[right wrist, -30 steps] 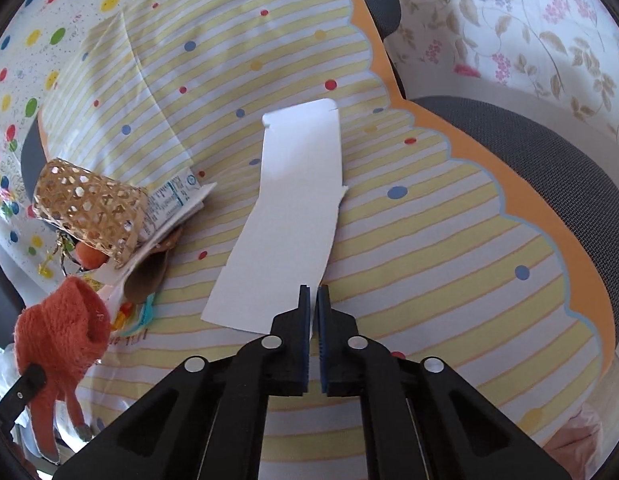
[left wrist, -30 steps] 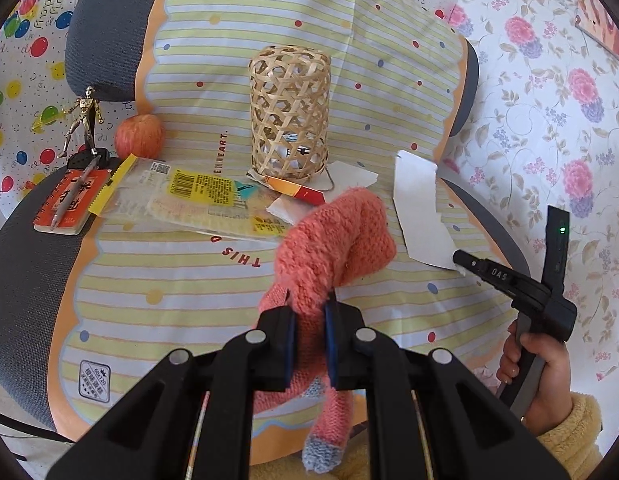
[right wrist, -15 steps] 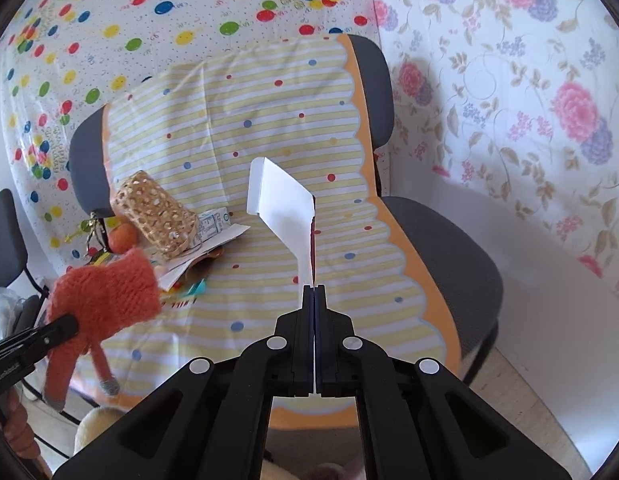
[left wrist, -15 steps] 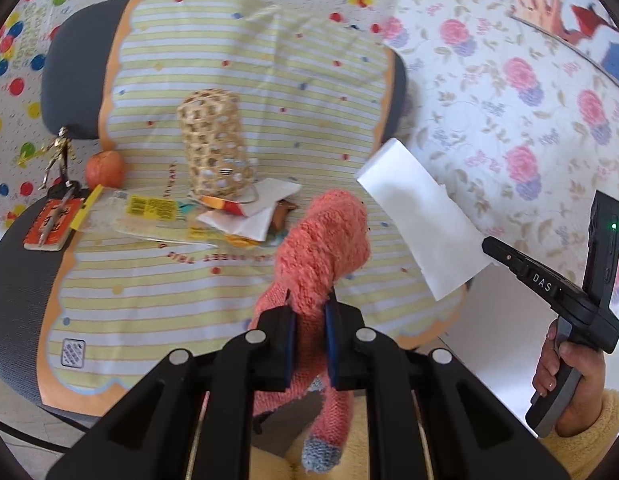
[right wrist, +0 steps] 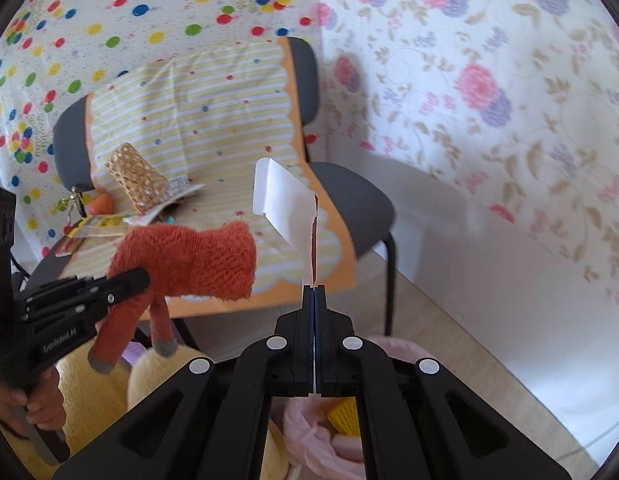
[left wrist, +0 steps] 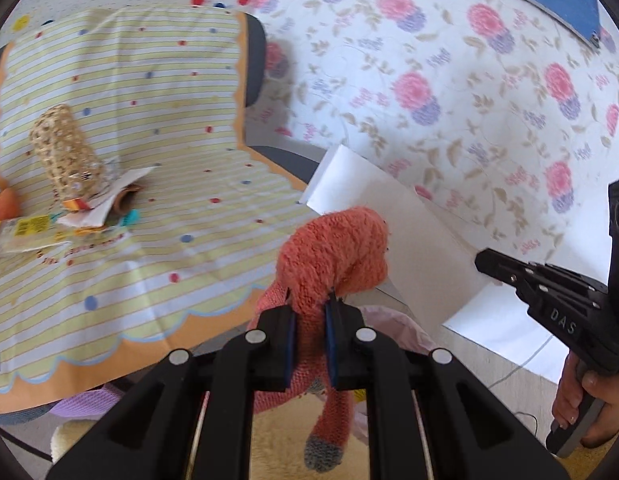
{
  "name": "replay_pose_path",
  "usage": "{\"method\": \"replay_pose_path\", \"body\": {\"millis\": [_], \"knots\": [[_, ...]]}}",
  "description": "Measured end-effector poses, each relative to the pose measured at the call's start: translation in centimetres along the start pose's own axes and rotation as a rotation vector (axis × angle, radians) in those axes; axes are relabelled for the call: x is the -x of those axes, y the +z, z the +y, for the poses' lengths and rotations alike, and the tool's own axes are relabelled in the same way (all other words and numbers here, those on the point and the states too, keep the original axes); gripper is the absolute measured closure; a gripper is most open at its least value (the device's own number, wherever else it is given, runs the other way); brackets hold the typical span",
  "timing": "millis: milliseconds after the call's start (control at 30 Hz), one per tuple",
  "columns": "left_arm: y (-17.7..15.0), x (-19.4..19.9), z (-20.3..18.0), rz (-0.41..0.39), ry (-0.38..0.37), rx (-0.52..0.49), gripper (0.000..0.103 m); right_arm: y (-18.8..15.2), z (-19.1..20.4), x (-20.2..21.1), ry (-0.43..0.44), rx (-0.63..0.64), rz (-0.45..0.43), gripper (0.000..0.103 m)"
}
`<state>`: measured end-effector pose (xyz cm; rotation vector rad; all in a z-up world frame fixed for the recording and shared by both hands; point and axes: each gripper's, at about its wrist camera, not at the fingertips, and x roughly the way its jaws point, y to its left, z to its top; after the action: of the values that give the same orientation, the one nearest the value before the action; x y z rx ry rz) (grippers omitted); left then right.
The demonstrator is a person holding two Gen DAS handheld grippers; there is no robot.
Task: Collect trash
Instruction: 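Carry the towel and paper strip to the pink bin and release both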
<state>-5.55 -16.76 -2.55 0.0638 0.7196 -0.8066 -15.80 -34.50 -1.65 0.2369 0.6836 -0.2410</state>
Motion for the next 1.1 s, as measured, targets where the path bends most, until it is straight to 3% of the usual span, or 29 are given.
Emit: {"method": "replay_pose_path", "body": {"millis": [233,600,733,900,1100], "knots": [[-0.7,-0.4,-1.9,0.024,-0.055,-0.024,0.093,-4.3,-2.8,0.9,-0.074,-0.073,0.113,0.103],[-2.3,-1.7,-1.1,0.092,-0.037,0.017,0.093,-9.1,-5.8,-5.9,-0.073,-0.165,0.34,0.097],[-2.4,-2.1,-1.2,0.107,-0.029,0.011,0.093,-8.6,-6.0,-6.1,-0.06,-0.168,0.316,0.096],[-2.8,-3.2,-2.4,0.141,-0.038,-0.019,0.093,-6.6,-6.4,-4.6,-0.08,-0.154,0.211,0.095],[-3.0,-6.4,-6.3,0.22,-0.126,-0.117,0.093,-5.0,-8.1,-3.2,-0.093,-0.194,0.11,0.093]]}}
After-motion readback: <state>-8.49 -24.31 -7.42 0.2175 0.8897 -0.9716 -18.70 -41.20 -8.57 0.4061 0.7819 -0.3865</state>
